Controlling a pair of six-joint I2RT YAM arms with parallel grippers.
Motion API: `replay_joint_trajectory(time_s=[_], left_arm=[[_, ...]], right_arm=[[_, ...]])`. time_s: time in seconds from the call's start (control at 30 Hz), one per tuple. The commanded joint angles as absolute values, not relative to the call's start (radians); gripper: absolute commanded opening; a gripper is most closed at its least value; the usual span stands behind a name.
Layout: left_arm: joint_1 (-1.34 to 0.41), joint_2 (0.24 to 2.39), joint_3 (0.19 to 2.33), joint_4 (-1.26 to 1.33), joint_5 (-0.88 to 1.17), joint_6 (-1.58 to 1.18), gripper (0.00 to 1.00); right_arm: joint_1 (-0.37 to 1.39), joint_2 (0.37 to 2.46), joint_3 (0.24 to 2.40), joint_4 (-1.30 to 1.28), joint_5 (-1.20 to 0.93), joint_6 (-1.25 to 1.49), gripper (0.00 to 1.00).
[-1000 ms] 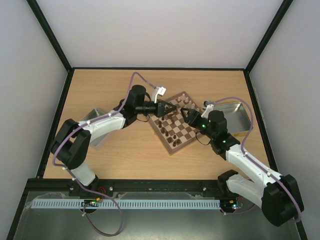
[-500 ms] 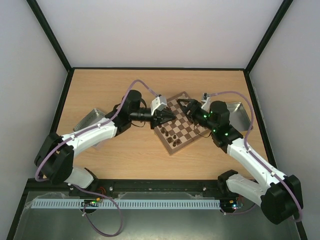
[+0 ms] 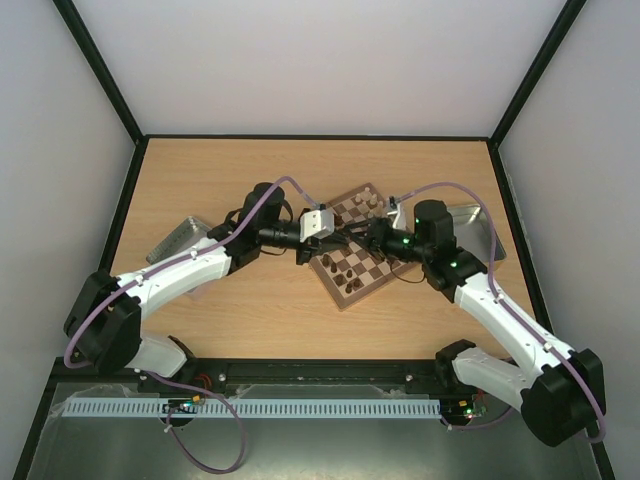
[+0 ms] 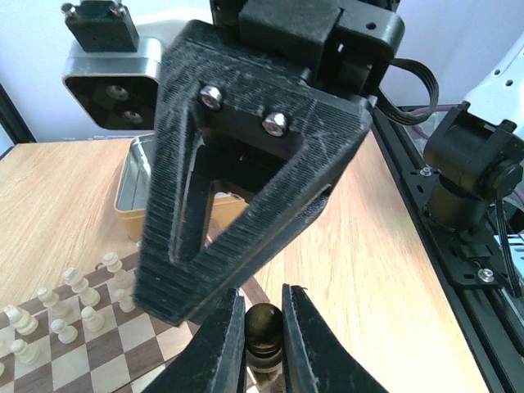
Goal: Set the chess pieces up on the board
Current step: Pick up the chess piece from the chessboard.
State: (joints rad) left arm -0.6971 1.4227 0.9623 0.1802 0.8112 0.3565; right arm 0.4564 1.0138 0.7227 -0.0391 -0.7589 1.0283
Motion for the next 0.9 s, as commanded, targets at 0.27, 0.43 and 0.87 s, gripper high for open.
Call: replay_joint_trajectory(time_s=[0.27, 0.43, 0.87], left_arm=[[-0.698, 1.412, 0.977, 0.237, 0.749, 0.31, 0.02], [-0.699, 1.417, 0.98, 0.246, 0.723, 0.274, 0.03], [-0.702, 1.431, 0.987, 0.276, 0.698, 0.233, 0.03]], right_arm=[[0.454, 0.936, 0.687, -0.147, -0.693, 0.838, 0.47], [0.454, 0.88, 0.608, -0.073, -0.706, 0.749, 0.47], [0.454, 0.897, 0.562, 0.099, -0.831, 0.763, 0.48]])
